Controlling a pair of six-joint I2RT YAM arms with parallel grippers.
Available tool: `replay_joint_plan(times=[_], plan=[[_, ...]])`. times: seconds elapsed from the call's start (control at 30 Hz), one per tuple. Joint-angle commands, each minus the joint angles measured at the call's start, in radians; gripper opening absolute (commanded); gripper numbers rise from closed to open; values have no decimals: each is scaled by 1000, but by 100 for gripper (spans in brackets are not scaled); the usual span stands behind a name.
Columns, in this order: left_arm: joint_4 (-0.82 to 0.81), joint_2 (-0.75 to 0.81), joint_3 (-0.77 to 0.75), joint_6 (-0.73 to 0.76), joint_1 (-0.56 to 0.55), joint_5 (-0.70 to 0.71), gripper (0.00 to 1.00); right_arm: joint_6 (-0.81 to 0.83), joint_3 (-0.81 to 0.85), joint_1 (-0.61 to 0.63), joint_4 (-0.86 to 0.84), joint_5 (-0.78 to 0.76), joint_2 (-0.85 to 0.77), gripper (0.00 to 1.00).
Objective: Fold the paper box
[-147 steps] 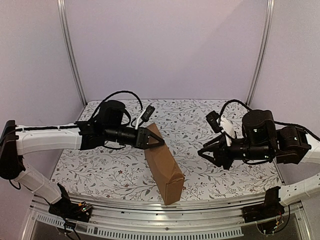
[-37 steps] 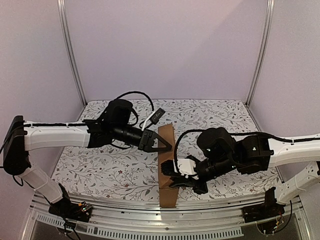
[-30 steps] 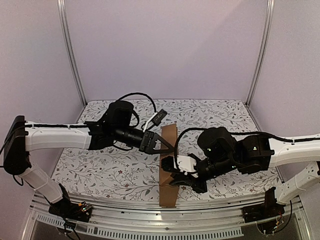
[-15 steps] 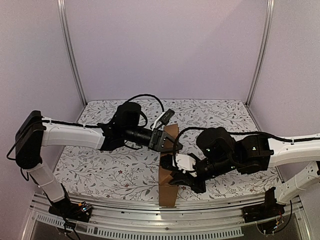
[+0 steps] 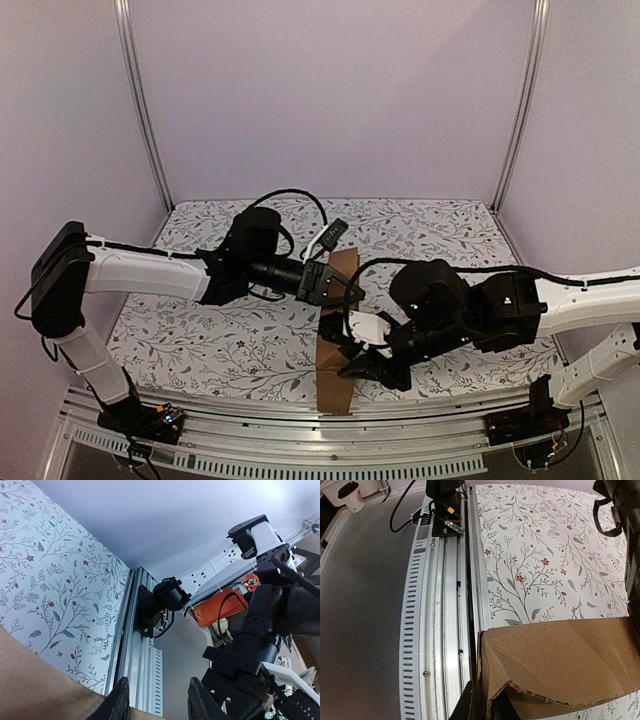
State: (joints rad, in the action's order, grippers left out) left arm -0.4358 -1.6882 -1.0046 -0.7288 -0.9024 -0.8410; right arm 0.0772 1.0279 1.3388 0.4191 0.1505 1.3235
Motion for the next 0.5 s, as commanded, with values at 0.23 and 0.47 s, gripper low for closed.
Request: replay_joint_plan(times=[0.23, 0.47], plan=[[120, -11, 73, 45, -13, 69, 36, -67, 74, 30, 164, -207, -56, 36], [150, -12, 73, 7, -20, 154, 29, -66, 208, 30, 295, -348, -113, 25]])
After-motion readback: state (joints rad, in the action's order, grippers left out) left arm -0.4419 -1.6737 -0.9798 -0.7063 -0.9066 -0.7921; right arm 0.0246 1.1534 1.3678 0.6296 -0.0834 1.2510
